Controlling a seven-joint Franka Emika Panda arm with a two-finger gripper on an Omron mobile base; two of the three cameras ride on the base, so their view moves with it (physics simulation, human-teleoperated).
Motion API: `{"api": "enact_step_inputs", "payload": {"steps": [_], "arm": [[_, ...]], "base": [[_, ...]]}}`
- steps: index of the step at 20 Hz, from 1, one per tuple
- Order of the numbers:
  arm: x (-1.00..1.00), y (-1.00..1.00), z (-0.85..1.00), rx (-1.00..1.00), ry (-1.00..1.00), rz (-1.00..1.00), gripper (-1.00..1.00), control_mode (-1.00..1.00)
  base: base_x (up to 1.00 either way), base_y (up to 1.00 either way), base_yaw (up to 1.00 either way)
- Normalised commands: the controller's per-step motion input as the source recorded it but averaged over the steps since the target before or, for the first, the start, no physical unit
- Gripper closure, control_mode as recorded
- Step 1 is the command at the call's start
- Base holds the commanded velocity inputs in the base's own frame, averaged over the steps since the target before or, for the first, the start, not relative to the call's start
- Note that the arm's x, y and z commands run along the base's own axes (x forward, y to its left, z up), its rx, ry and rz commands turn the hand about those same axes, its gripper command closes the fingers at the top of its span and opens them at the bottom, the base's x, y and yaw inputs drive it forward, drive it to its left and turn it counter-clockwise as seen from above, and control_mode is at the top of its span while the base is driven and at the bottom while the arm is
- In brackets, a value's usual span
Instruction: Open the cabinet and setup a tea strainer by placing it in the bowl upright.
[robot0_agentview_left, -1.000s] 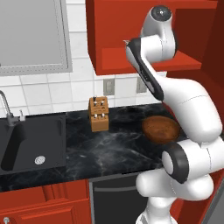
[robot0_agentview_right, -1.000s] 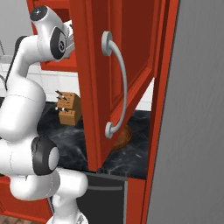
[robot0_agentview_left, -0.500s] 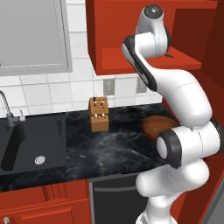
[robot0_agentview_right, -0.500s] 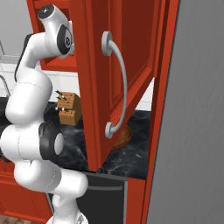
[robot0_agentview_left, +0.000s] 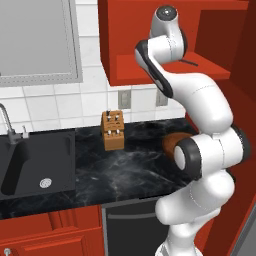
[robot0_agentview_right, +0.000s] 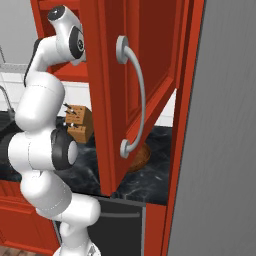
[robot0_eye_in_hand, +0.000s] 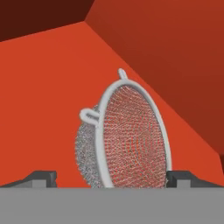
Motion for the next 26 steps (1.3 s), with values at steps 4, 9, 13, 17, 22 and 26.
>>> {"api": "enact_step_inputs", "payload": {"steps": [4, 9, 13, 17, 22, 26], "arm": [[0.21, 0.03, -0.11, -0.02, 0.0, 0.0, -1.0, -1.0], [0.13, 0.0, -0.1, -0.02, 0.0, 0.0, -1.0, -1.0], [0.01, 0.01, -0.02, 0.0, 0.02, 0.0, -1.0, -1.0], [0.0, 0.02, -0.05, 0.0, 0.03, 0.0, -1.0, -1.0], [0.0, 0.07, -0.13, 0.0, 0.03, 0.0, 1.0, -1.0], [0.0, 0.02, -0.04, 0.0, 0.0, 0.0, 1.0, -1.0]], "base": [[0.0, 0.0, 0.0], [0.0, 0.0, 0.0], [0.0, 0.0, 0.0], [0.0, 0.0, 0.0], [0.0, 0.0, 0.0], [0.0, 0.0, 0.0]]}}
